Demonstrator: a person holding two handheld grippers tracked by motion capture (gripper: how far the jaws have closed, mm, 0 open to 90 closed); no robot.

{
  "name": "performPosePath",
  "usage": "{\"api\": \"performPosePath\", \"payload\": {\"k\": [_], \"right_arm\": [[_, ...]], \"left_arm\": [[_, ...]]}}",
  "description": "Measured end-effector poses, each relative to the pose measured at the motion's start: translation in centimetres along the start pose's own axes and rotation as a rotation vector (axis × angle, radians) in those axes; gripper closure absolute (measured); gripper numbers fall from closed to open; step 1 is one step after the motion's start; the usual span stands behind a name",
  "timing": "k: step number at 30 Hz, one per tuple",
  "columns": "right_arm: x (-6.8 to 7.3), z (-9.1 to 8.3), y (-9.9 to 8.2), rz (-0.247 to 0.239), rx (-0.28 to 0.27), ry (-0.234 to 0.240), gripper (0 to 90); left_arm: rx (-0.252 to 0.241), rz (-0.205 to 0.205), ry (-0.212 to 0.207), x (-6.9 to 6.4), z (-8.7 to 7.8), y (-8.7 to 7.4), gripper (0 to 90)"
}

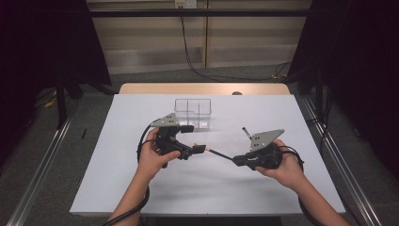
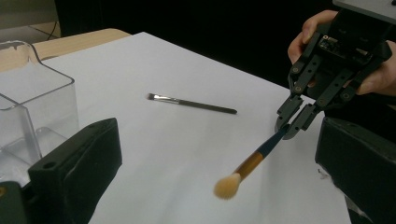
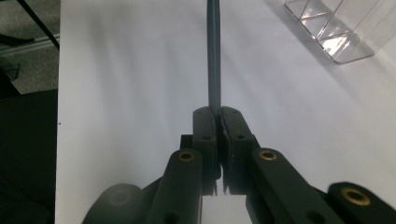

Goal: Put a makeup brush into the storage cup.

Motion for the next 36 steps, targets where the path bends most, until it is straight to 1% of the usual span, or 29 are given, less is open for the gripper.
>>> {"api": "performPosePath", "payload": {"k": [3,5,7,8,12,15,18,19,22,23,25,27,28,29,30,33,35,36], "right_arm": [[-0.1,-0.2,0.0,0.01,-0.025,-0.011,85.9],[-0.2,-0.3,0.0,0.015,-0.043,-0.022,85.8],[-0.2,-0.3,0.1,0.02,-0.056,-0.032,85.9],[-0.2,-0.3,0.2,0.024,-0.065,-0.035,85.8],[-0.4,-0.5,0.3,0.045,-0.098,-0.054,85.9],[-0.4,-0.5,0.4,0.054,-0.112,-0.063,85.8],[-0.4,-0.3,0.6,0.065,-0.131,-0.072,85.8],[-0.3,-0.3,0.7,0.07,-0.139,-0.071,85.8],[-0.3,-0.2,1.0,0.074,-0.158,-0.083,85.8],[-0.2,-0.2,1.1,0.077,-0.164,-0.085,85.8],[-0.2,-0.1,1.3,0.083,-0.173,-0.086,85.8],[-0.2,0.1,1.5,0.086,-0.178,-0.087,85.8],[-0.2,0.1,1.6,0.083,-0.182,-0.096,85.8],[-0.1,0.1,1.7,0.088,-0.185,-0.097,85.8],[-0.1,0.2,1.8,0.089,-0.189,-0.095,85.8],[0.0,0.4,2.0,0.096,-0.2,-0.1,85.8],[0.1,0.6,2.1,0.104,-0.206,-0.098,85.8],[0.1,0.6,2.2,0.108,-0.212,-0.107,85.8]], "left_arm": [[0.002,0.005,0.002,0.0,0.0,0.0,0.5],[-0.006,-0.002,-0.003,0.0,0.2,-0.1,0.5],[-0.001,-0.007,-0.006,0.0,0.3,-0.2,0.5],[0.0,-0.004,0.0,0.0,0.3,-0.2,0.5],[0.01,-0.006,-0.014,-0.1,0.6,-0.2,0.2],[0.005,-0.003,-0.017,-0.3,0.8,-0.1,0.0],[-0.02,-0.024,-0.008,-0.2,1.0,0.1,0.0],[-0.03,-0.037,-0.018,-0.3,1.0,0.2,0.0],[-0.033,-0.026,-0.018,-0.4,1.0,0.2,0.3],[-0.046,-0.032,-0.024,-0.5,1.1,0.3,1.0],[-0.053,-0.025,-0.023,-0.5,1.1,0.2,3.7],[-0.057,-0.023,-0.024,-0.6,1.3,0.2,4.7],[-0.059,-0.022,-0.026,-0.6,1.3,0.2,5.8],[-0.063,-0.021,-0.019,-0.6,1.3,0.2,6.3],[-0.069,-0.021,-0.028,-0.6,1.3,0.2,8.7],[-0.105,-0.025,-0.047,-0.7,1.3,0.3,16.6],[-0.104,-0.014,-0.043,-0.8,1.4,0.5,18.8],[-0.103,-0.014,-0.046,-0.8,1.4,0.5,19.8]]}}
Point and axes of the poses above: each handheld gripper's, and its own axes: z roughly forward along the jaws, y roughly out of its top, x roughly to its left, the point moved 3 cm from there along z, roughly forward along the jaws, and after that the axes turned 8 degrees about -y, right-handed, at the moved point
